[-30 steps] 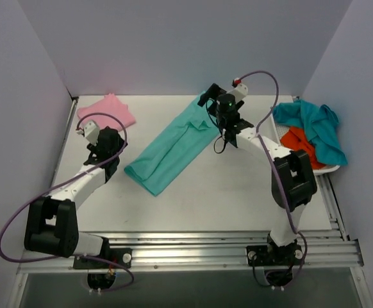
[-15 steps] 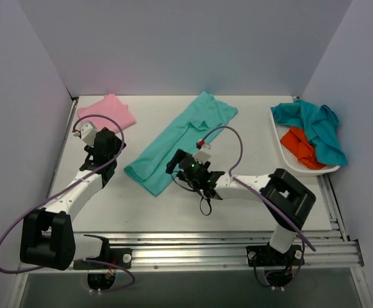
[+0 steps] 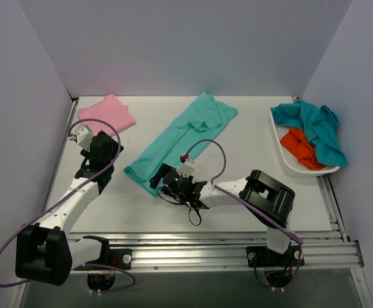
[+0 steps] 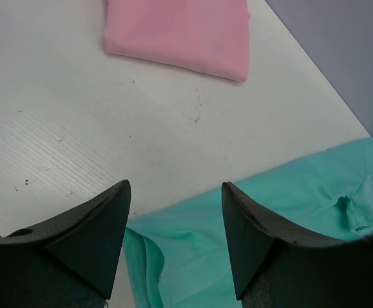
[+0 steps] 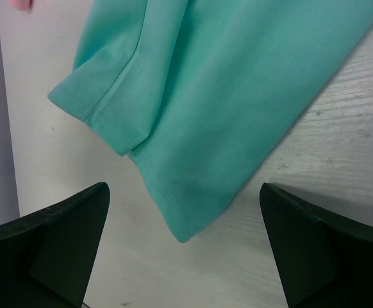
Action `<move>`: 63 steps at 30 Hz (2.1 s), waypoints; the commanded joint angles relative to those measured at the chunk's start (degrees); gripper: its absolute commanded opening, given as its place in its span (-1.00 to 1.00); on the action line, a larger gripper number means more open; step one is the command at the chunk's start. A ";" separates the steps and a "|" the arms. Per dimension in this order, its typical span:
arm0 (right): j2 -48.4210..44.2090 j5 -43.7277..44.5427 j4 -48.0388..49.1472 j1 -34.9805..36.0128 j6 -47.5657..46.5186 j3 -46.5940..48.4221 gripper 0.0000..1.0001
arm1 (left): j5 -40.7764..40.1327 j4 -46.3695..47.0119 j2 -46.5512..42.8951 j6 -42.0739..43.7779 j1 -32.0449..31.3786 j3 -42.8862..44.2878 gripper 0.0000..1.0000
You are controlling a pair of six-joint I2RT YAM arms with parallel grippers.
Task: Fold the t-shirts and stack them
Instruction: Rotate the tshirt 90 degrees
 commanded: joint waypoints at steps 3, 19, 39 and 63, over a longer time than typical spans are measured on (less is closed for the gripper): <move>4.61 -1.45 -1.44 0.38 1.45 4.42 0.99 | -1.94 -0.36 -0.90 0.03 -0.12 -0.11 0.35; 6.20 -1.10 -3.91 -0.33 1.54 4.70 -1.00 | -1.24 1.31 1.29 0.55 0.76 0.06 0.36; -36.89 18.75 -39.21 -0.77 14.97 -22.63 -1.00 | 2.80 1.58 -0.64 -0.59 -2.83 -0.47 0.34; -53.91 20.61 -50.30 -3.84 8.48 -26.08 0.88 | 10.45 -16.78 -0.47 -2.61 -34.29 1.65 0.37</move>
